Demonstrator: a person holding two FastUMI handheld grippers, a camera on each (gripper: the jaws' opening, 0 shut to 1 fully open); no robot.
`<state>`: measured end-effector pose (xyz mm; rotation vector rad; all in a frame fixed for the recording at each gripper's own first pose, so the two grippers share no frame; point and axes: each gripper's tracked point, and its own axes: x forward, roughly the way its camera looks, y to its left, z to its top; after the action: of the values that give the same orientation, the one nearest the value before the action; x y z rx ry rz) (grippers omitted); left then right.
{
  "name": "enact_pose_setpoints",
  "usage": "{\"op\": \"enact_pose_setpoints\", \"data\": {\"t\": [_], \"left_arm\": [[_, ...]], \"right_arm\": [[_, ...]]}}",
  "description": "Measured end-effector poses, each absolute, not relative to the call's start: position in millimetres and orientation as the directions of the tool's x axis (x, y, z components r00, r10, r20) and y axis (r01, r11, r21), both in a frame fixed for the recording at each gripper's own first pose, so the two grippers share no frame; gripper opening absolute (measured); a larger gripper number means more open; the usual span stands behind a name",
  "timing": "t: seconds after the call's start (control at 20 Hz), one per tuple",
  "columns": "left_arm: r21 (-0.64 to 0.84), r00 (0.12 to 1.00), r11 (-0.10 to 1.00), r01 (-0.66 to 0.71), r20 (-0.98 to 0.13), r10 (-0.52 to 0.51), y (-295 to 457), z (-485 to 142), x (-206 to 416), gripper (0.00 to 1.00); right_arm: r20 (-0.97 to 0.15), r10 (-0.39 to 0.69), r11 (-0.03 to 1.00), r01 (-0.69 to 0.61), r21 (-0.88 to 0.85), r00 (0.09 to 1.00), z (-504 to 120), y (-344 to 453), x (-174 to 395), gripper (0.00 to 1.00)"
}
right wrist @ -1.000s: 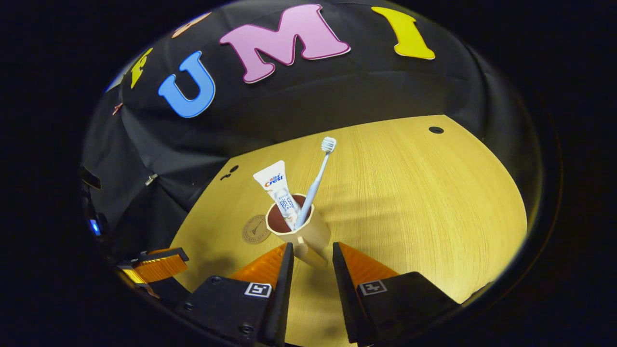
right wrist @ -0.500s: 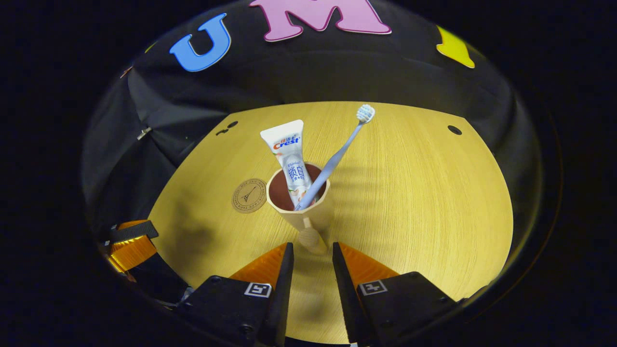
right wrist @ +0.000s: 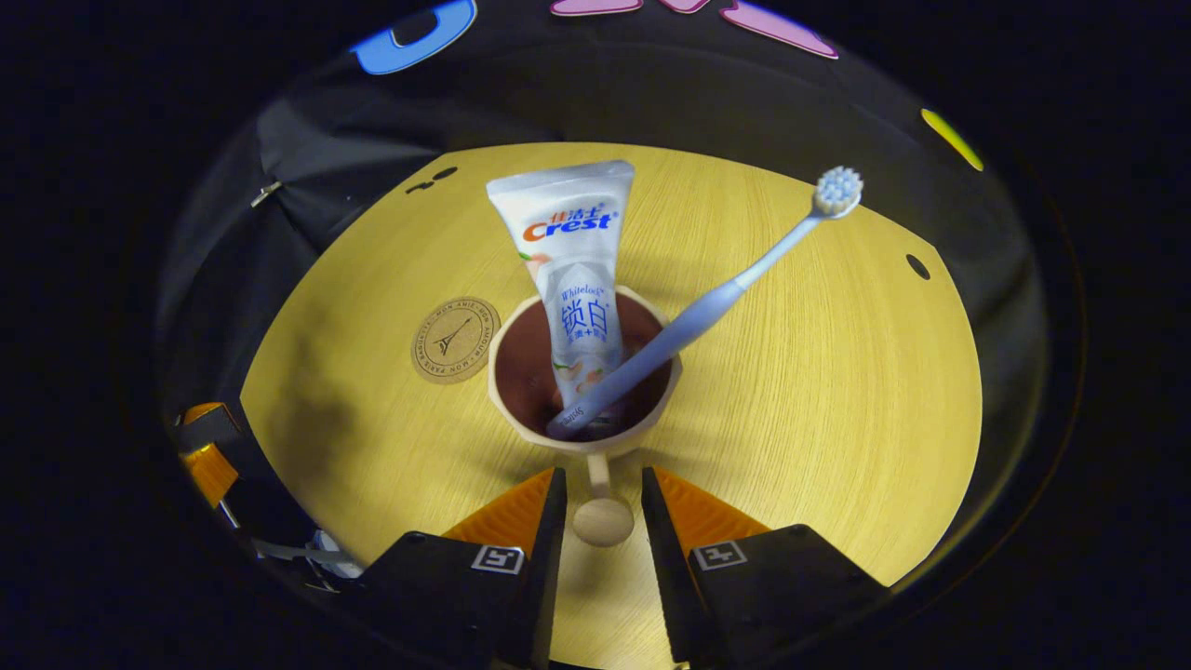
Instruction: Put the toothbrush and toothpaste on the desktop into the cup, then pick up the cup and place it on the coaster on the desktop.
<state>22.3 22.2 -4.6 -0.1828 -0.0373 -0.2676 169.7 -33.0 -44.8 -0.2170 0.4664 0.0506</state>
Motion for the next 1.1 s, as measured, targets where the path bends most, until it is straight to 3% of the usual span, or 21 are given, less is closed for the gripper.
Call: {"op": "enact_pose_setpoints", "data": {"t": [0.35,0.6,0.65,0.75,0.9,0.95,1.1], "left_arm": [[-0.191,0.968,0.949,0.251,0.058,-0.244,37,-6,26,0.51],[-0.183,0.97,0.953,0.241,0.061,-0.234,49,-13,25,0.51],[-0.188,0.971,0.953,0.238,0.058,-0.231,51,-14,24,0.51],[-0.196,0.973,0.953,0.23,0.053,-0.224,56,-19,23,0.51],[-0.203,0.976,0.954,0.219,0.051,-0.213,64,-23,22,0.51],[-0.205,0.976,0.955,0.216,0.05,-0.21,67,-24,21,0.51],[-0.213,0.978,0.955,0.207,0.048,-0.202,72,-26,23,0.51]], "right_arm": [[-0.575,-0.064,0.969,-0.088,-0.233,0.816,-65,-41,180,0.51],[-0.598,-0.094,0.959,-0.09,-0.27,0.796,-65,-38,187,0.51],[-0.604,-0.099,0.959,-0.087,-0.271,0.791,-64,-37,188,0.41],[-0.599,-0.115,0.954,-0.08,-0.288,0.792,-62,-37,192,0.46],[-0.59,-0.123,0.945,-0.087,-0.315,0.798,-58,-34,192,0.4],[-0.588,-0.121,0.943,-0.093,-0.321,0.799,-59,-34,193,0.27],[-0.588,-0.105,0.939,-0.115,-0.325,0.802,-58,-30,190,0.32]]}}
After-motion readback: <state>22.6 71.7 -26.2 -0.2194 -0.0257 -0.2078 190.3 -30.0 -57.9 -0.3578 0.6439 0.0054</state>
